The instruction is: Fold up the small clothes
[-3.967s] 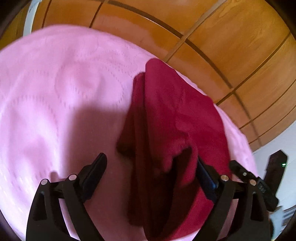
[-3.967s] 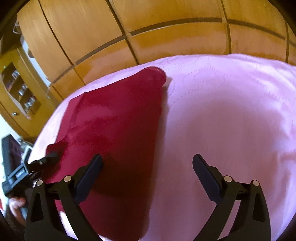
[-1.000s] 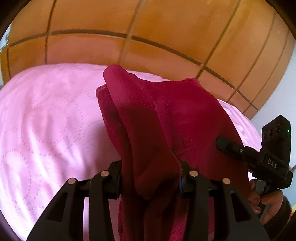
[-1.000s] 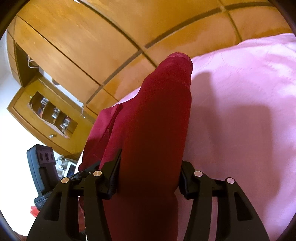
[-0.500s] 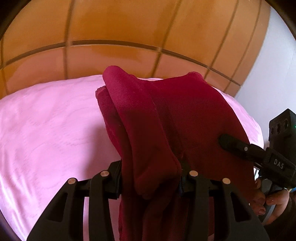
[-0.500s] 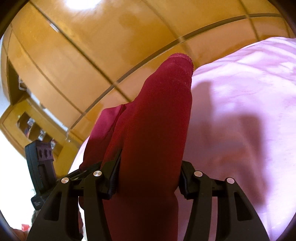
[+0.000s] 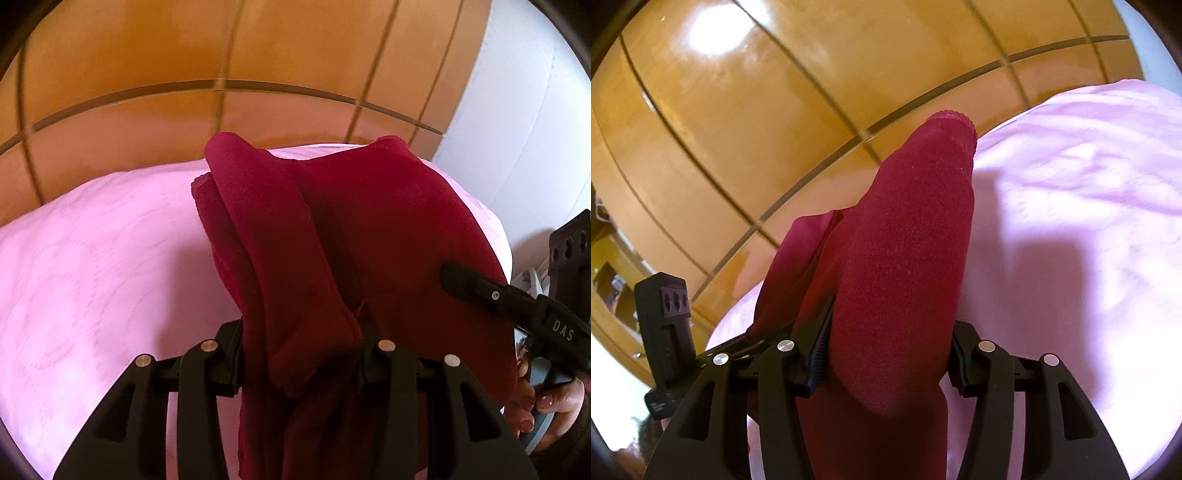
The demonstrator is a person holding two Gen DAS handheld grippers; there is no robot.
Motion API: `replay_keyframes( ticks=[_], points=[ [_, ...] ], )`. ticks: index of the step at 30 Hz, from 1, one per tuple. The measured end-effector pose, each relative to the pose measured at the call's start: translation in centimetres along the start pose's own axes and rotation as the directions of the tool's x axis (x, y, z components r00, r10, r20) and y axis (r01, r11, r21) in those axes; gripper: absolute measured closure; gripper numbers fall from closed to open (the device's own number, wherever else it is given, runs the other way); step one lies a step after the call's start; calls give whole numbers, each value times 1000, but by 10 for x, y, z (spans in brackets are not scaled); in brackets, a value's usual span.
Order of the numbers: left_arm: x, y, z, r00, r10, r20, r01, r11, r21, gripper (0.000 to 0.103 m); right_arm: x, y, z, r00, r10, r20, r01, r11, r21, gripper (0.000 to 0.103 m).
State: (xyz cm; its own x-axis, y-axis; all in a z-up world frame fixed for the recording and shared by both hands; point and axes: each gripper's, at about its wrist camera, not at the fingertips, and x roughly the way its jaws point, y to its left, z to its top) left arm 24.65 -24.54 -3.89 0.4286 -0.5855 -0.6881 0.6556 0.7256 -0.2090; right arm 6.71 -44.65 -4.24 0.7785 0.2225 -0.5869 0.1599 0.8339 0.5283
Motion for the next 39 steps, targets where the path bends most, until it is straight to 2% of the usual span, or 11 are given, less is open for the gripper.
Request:
replay_keyframes(
  ticks=[5, 11, 14, 17, 19, 26, 29, 30, 32, 36, 39],
  points=[
    [31, -19, 18, 1000, -4, -14, 5, 998, 59, 61, -2, -28, 4, 998, -50, 48, 47, 998, 50, 52],
    [70, -23, 25, 998, 13, -57, -8, 995, 96, 59, 9, -62, 3, 992, -116, 39, 112, 988, 106, 52],
    [83, -17, 24, 997, 31, -74, -23, 994, 103, 52, 21, -76, -3, 988, -156, -8, 155, 980, 125, 50],
    [93, -8, 25, 996, -11, -84, 17, 997, 71, 46, 23, -83, -10, 988, -152, -1, 151, 981, 120, 44],
    [90, -1, 24, 996, -30, -85, 34, 998, 46, 45, 20, -80, -10, 984, -179, -2, 179, 979, 95, 36],
    [54, 3, 3, 999, -47, -9, 47, 999, 12, 42, -14, -64, -18, 967, -254, 22, 252, 964, 86, 33],
    [52, 16, -13, 999, -32, -26, 31, 998, -46, 39, -23, -60, -27, 957, -289, 23, 287, 955, 71, 33],
    [55, 20, -16, 999, -31, -35, 29, 998, -61, 37, -23, -60, -31, 952, -305, 18, 304, 951, 59, 30],
    [65, 28, -20, 997, -26, -68, 20, 996, -84, 33, -13, -59, -38, 921, -389, -21, 389, 921, -3, 28],
    [59, 25, -22, 998, 1, -64, -5, 998, -61, 28, -12, -58, -45, 913, -408, -9, 408, 913, -9, 25],
    [40, 21, -24, 998, 59, -29, -61, 997, -54, 10, -25, -48, -46, 909, -416, 12, 416, 909, 4, 13]
  ],
)
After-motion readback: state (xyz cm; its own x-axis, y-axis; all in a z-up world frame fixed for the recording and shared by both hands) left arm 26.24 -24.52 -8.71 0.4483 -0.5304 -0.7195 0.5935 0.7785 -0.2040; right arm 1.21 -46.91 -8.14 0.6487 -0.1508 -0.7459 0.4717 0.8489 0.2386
